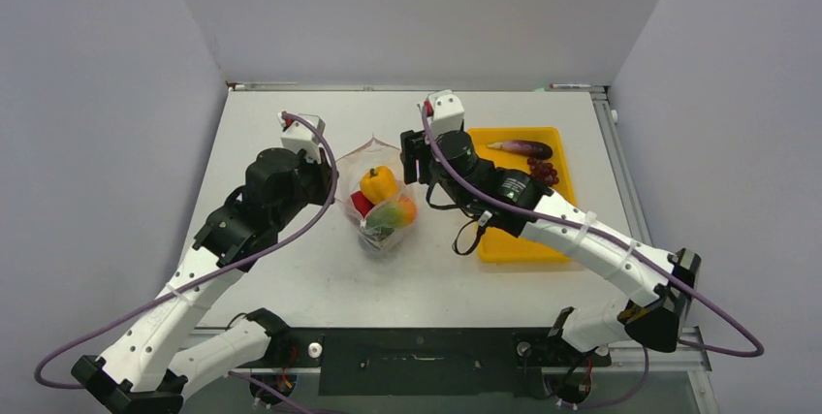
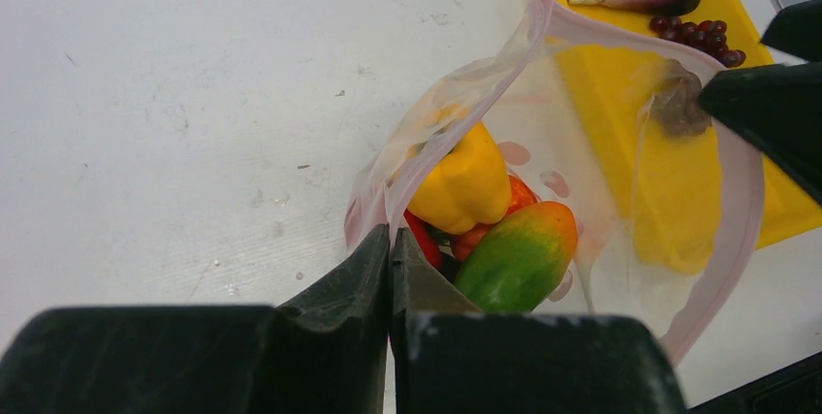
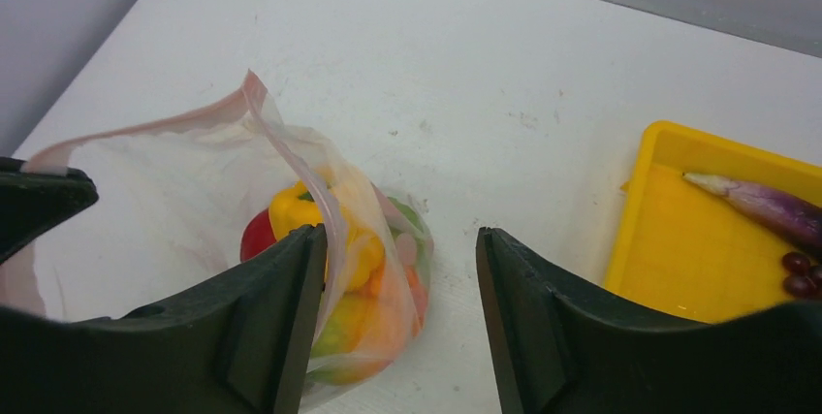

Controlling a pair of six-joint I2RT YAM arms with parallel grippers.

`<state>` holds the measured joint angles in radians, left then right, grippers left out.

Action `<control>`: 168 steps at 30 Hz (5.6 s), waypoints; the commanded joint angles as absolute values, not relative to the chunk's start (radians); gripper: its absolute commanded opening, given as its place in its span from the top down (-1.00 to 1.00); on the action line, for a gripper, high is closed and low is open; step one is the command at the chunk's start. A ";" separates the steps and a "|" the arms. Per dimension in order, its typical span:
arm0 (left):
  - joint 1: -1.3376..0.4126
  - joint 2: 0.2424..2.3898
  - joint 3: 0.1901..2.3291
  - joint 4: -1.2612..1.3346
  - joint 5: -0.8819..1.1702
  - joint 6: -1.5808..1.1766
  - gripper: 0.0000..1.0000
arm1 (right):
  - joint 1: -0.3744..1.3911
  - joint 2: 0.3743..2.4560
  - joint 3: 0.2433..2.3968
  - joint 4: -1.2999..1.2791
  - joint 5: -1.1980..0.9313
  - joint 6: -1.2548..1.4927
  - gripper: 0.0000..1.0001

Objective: Place the food in the zip-top bag and seal the zipper
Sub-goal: Adjust the zipper food storage bag at the center of the board, then pick up the fake fruit from the bin, then place the fake fruit in the zipper food storage bag.

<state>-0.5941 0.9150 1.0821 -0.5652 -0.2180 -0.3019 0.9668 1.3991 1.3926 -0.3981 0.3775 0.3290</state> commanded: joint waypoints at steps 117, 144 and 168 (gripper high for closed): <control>-0.571 0.871 1.036 -0.493 -0.134 -0.273 1.00 | 0.131 1.331 0.879 -0.173 0.253 0.702 0.89; -0.569 0.865 1.033 -0.492 -0.137 -0.276 1.00 | 0.385 1.057 1.030 0.042 -0.173 0.438 0.89; -0.568 0.868 1.033 -0.492 -0.138 -0.276 1.00 | 0.753 1.083 1.175 0.164 -0.333 0.297 0.89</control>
